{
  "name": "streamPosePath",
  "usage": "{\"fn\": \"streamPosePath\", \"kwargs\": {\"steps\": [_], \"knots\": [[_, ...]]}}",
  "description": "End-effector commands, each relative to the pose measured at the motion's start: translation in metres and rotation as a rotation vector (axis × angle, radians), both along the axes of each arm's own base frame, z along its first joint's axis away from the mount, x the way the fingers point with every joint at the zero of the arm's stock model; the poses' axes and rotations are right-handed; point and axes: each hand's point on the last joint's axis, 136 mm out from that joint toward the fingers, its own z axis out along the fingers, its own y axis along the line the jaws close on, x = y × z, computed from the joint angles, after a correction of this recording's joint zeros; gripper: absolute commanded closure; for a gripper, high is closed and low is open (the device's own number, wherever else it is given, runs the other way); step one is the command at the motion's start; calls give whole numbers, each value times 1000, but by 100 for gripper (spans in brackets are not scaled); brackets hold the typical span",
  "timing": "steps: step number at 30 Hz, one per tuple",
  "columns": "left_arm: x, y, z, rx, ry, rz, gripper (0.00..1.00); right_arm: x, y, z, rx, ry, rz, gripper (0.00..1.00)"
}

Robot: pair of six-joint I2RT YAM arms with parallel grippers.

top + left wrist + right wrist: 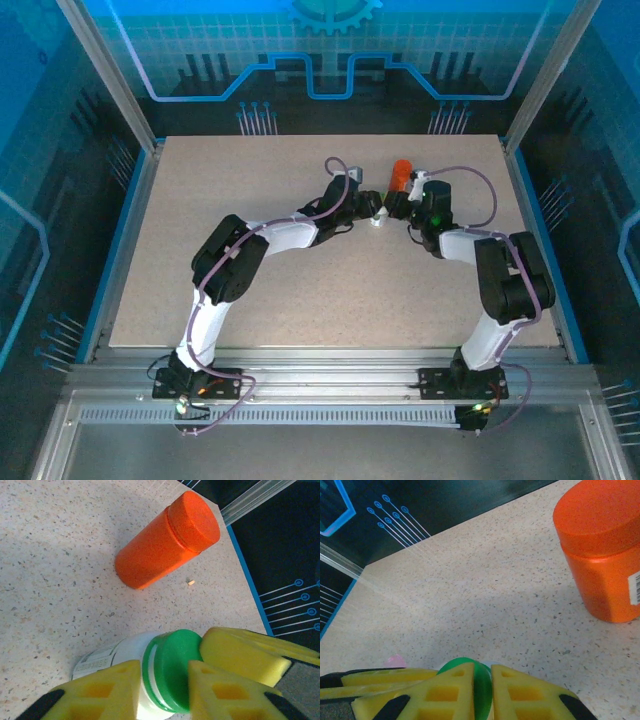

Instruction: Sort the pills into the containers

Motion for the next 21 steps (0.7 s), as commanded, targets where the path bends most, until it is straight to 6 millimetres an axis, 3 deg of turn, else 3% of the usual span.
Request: {"fn": "streamPosePath", "kwargs": {"steps": [1, 9, 21], "knots": [[-45, 12, -104, 191, 239, -49, 73, -33, 11, -54, 81, 254, 52, 84], [-43, 11, -92, 151, 231, -54, 73, -28, 13, -7, 213, 190, 69, 79], [-40, 11, -87, 123, 237, -51, 72, -43, -2, -14, 192, 247, 10, 73]]}}
